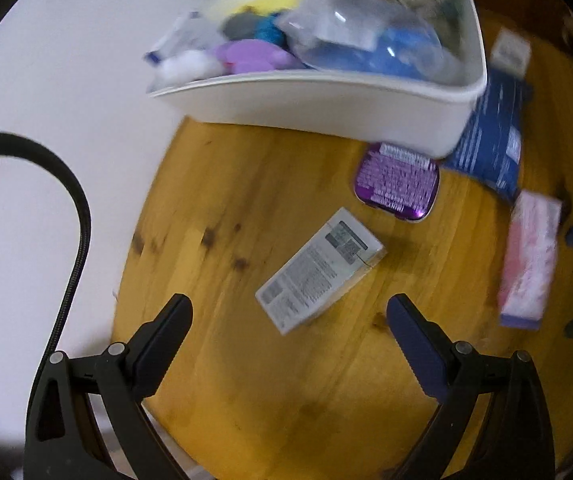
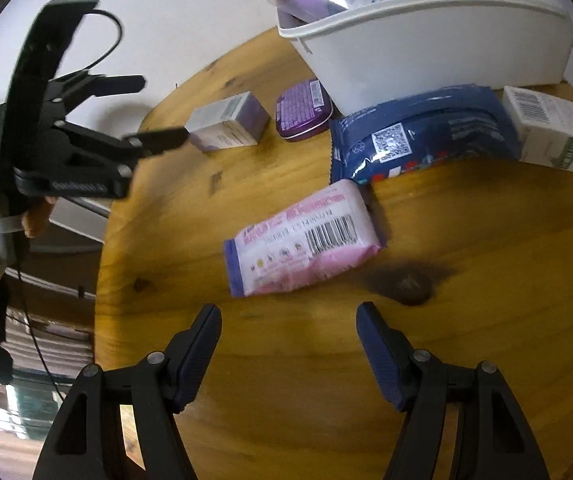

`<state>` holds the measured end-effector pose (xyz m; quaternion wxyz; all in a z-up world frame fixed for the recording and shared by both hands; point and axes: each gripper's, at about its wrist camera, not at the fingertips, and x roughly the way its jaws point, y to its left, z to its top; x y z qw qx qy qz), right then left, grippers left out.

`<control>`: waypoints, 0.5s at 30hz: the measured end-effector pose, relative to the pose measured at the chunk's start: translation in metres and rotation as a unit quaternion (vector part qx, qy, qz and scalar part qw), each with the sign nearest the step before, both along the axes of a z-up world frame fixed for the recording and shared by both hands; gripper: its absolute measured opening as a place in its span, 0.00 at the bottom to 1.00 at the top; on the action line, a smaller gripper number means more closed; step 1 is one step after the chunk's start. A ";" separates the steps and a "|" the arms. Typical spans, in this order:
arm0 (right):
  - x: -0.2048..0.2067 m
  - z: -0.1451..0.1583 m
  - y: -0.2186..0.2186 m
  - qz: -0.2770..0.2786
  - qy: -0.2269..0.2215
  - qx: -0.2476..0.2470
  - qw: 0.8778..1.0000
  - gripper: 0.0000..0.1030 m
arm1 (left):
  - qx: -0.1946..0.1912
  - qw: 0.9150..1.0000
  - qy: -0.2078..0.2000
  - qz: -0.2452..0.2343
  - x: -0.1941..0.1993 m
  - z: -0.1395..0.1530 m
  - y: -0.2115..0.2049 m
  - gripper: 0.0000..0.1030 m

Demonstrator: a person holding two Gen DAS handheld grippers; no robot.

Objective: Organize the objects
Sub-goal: 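Lower the left tool onto the white-and-lavender box and close it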

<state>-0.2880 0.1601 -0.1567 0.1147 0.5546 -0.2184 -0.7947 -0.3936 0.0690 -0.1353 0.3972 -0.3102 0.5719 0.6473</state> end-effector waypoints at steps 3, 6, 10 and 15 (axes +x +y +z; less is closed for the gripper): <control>-0.006 0.000 -0.001 -0.006 -0.003 -0.006 1.000 0.69 | -0.031 0.999 0.014 -0.027 -0.001 -0.015 0.008 0.95; -0.011 -0.001 -0.002 -0.008 -0.002 -0.007 1.000 0.69 | -0.050 0.998 0.015 -0.043 -0.004 -0.026 0.015 0.96; -0.012 0.001 0.000 -0.009 0.000 -0.007 1.000 0.69 | -0.078 0.996 0.004 -0.053 -0.009 -0.042 0.023 0.95; -0.010 0.002 0.007 -0.013 0.005 -0.009 1.000 0.69 | -0.090 0.995 -0.013 -0.045 -0.011 -0.048 0.029 0.94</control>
